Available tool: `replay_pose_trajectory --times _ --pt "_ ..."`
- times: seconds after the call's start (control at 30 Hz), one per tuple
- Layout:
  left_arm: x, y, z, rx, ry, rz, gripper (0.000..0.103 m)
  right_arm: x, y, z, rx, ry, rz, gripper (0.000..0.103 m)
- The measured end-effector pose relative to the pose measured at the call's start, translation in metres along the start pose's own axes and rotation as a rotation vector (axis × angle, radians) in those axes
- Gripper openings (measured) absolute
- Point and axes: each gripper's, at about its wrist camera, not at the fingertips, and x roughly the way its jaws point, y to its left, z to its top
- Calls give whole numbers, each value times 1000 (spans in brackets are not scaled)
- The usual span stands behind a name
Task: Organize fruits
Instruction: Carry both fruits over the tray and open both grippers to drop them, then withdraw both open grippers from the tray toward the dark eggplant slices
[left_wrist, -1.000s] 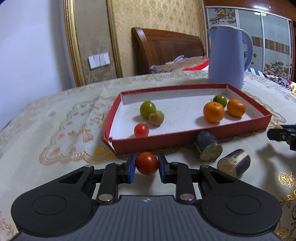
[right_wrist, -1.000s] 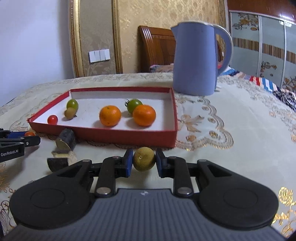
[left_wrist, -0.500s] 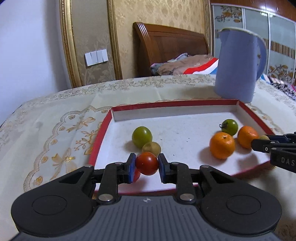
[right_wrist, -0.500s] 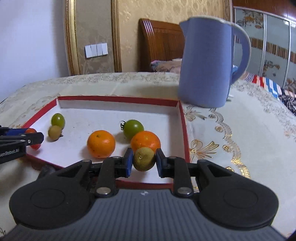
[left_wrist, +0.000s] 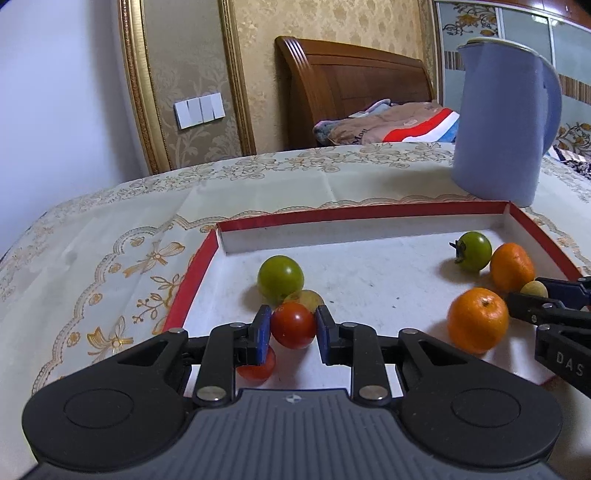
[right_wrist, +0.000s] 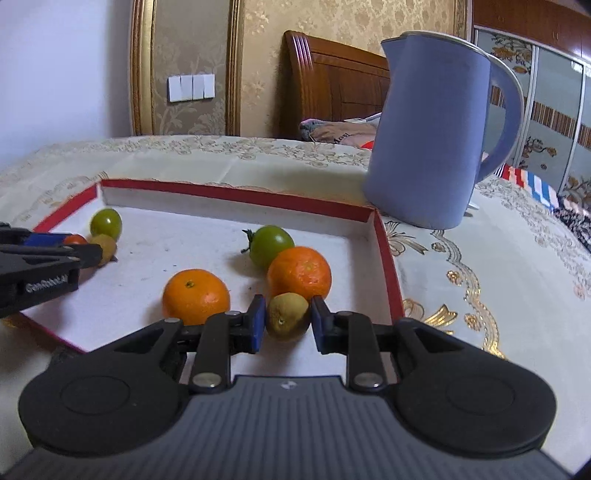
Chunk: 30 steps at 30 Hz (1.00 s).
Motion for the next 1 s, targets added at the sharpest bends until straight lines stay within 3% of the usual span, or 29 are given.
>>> replay_pose_trajectory --times 0.47,0.57,0.6,0.73,0.8,0.83,0.87,0.9,1.0 --pt "15 3 1 -6 2 90 25 13 -5 4 50 14 -5 27" --pt "14 5 1 -17 -3 88 25 10 -7 4 58 11 -2 45" --pt "14 5 0 -13 -5 95 25 9 -7 3 61 7 -4 57" --pt "15 4 0 -13 -5 109 27 4 -5 2 44 -25 -30 61" --pt "16 7 1 -24 0 109 31 4 -4 2 45 -21 -28 62" --pt "17 8 0 -30 4 107 40 5 -4 2 50 -15 -24 63" --pt "17 9 0 -39 13 98 57 6 -5 2 52 -12 -22 63" --pt "19 11 0 -55 20 87 63 6 -6 2 57 -12 -21 63" --pt "17 13 0 -68 11 79 64 5 -8 3 67 -16 -19 66"
